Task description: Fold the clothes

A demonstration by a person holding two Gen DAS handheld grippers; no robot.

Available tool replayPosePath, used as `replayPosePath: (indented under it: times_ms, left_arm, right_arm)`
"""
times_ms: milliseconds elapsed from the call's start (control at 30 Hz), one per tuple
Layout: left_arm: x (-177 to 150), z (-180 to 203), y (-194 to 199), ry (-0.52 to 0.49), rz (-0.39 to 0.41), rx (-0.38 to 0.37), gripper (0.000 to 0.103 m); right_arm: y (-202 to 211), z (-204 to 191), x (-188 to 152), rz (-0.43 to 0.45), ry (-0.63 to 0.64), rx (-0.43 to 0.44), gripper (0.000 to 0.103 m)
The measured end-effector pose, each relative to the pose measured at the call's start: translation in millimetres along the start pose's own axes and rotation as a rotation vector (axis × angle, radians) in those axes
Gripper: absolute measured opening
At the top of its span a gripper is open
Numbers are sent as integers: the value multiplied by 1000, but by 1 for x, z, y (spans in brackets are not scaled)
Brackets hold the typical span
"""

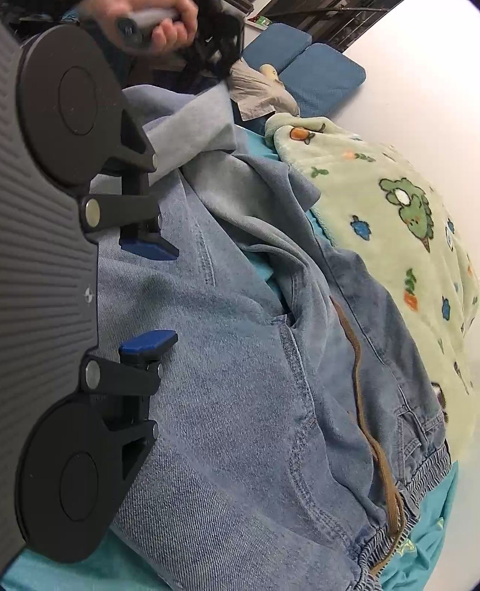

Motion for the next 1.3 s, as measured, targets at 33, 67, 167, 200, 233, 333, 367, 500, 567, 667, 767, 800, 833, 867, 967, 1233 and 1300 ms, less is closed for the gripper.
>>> replayPosePath:
  times_ms: [33, 67, 167, 200, 233, 333, 367, 500, 567, 667, 767, 800, 833, 867, 967, 1233, 1300]
  left_arm:
    - [3, 0, 17, -13, 18, -6, 1]
    - [5, -2, 36, -23, 37, -13, 1]
    - [-1, -23, 93, -19, 81, -37, 1]
    - [-7, -36, 113, 6, 92, -47, 1]
    - [-14, -50, 128, 38, 97, -45, 1]
    - [-38, -94, 167, 136, 102, -23, 1]
    - [-47, -109, 178, 168, 102, -12, 1]
    - [-82, -156, 193, 267, 54, 81, 1]
    - [-93, -172, 192, 316, 7, 131, 1]
    - [-104, -177, 186, 300, -51, 202, 1]
    - [-111, -170, 189, 253, -72, 232, 7]
    - [-113, -166, 192, 243, -79, 234, 12]
    - [-116, -163, 195, 232, -86, 235, 15]
    - [-118, -158, 198, 211, -91, 228, 23]
    - [-125, -144, 212, 153, -72, 205, 56]
    - [-128, -93, 221, -21, -6, 138, 63]
    - [-134, -70, 212, -81, -2, 105, 63]
  right_arm:
    - [2, -1, 1, 2, 5, 4, 45]
    - [4, -2, 2, 7, 9, 6, 45]
    - [13, -2, 6, 30, 3, 17, 45]
    - [17, -3, 8, 39, 0, 24, 45]
    - [21, -3, 10, 49, 0, 32, 45]
    - [33, -4, 14, 62, -14, 52, 45]
    - [38, -5, 16, 65, -22, 63, 45]
    - [63, -15, 25, 98, -26, 128, 45]
    - [78, -18, 28, 117, -15, 160, 45]
    - [101, -16, 32, 148, 8, 179, 45]
    - [121, -3, 40, 185, 0, 156, 45]
    - [126, 4, 43, 196, -19, 147, 45]
    - [132, 13, 47, 208, -45, 140, 45]
    - [138, 23, 51, 220, -77, 136, 45]
    - [157, 58, 64, 282, -191, 94, 46]
    - [172, 148, 72, 349, -447, -47, 65]
    - [163, 160, 70, 322, -486, -79, 66]
Point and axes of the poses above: each gripper's, at about its wrist camera, not at the fingertips, and y roughly against the way its jaws point, z to its right, x to its top, the point moved 4 cm from there along -y, roughly the way its jaws point, and after that the axes turned 7 degrees about x, right-handed, at the moved point
